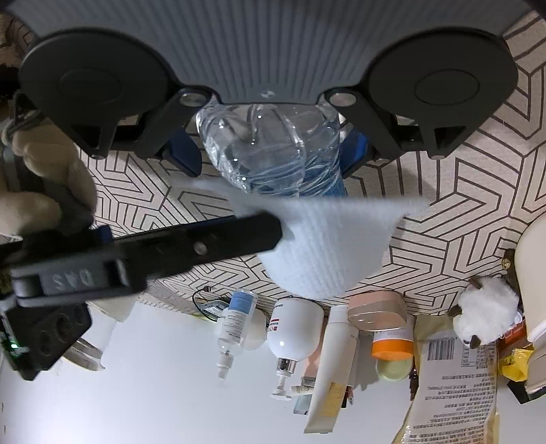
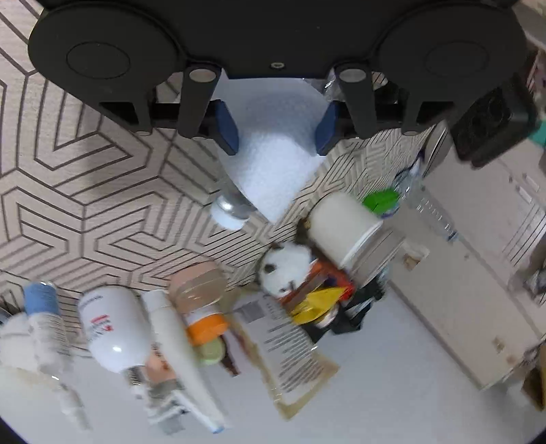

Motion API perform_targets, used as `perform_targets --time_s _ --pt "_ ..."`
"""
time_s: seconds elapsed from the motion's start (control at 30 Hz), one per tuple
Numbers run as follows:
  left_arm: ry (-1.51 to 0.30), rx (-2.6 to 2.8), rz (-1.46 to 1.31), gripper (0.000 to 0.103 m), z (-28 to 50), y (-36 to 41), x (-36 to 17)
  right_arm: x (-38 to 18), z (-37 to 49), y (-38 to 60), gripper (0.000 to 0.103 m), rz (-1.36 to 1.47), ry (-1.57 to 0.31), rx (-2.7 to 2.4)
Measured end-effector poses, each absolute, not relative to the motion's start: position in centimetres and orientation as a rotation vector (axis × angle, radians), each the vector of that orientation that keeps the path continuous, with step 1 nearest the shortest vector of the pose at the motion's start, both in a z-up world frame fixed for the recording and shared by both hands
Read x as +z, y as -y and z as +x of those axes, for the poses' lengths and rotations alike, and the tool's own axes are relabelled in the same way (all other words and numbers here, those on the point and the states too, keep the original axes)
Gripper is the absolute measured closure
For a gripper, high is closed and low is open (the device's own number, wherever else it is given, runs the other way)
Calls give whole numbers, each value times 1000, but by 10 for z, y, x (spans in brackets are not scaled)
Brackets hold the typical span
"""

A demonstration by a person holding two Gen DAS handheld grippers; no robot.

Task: Clean container
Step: 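Press the wipe over the bottle and rub it with the right gripper, then rub the white wipe around the bottle shoulder with the right gripper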

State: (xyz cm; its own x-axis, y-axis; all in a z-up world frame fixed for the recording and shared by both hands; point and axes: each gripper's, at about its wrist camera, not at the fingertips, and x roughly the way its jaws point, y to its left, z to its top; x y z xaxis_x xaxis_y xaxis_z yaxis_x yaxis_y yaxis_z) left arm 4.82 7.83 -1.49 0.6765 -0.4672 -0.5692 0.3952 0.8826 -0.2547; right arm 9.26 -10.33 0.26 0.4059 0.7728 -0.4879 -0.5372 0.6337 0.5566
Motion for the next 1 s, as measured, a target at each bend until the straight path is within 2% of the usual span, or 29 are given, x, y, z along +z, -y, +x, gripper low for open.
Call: perform_targets --time_s 0.3,0.63,0.83,1.0 --pt "-673 -485 -112 18 42 -34 -12 21 66 85 52 147 -735 889" --pt "-671 -487 -134 18 48 -55 -14 25 59 84 53 120 -741 927" --pt "-662 -476 -139 23 57 -62 -16 16 75 95 58 189 -748 879" --pt "-660 -486 -126 23 41 -63 -15 2 95 111 57 354 -778 848"
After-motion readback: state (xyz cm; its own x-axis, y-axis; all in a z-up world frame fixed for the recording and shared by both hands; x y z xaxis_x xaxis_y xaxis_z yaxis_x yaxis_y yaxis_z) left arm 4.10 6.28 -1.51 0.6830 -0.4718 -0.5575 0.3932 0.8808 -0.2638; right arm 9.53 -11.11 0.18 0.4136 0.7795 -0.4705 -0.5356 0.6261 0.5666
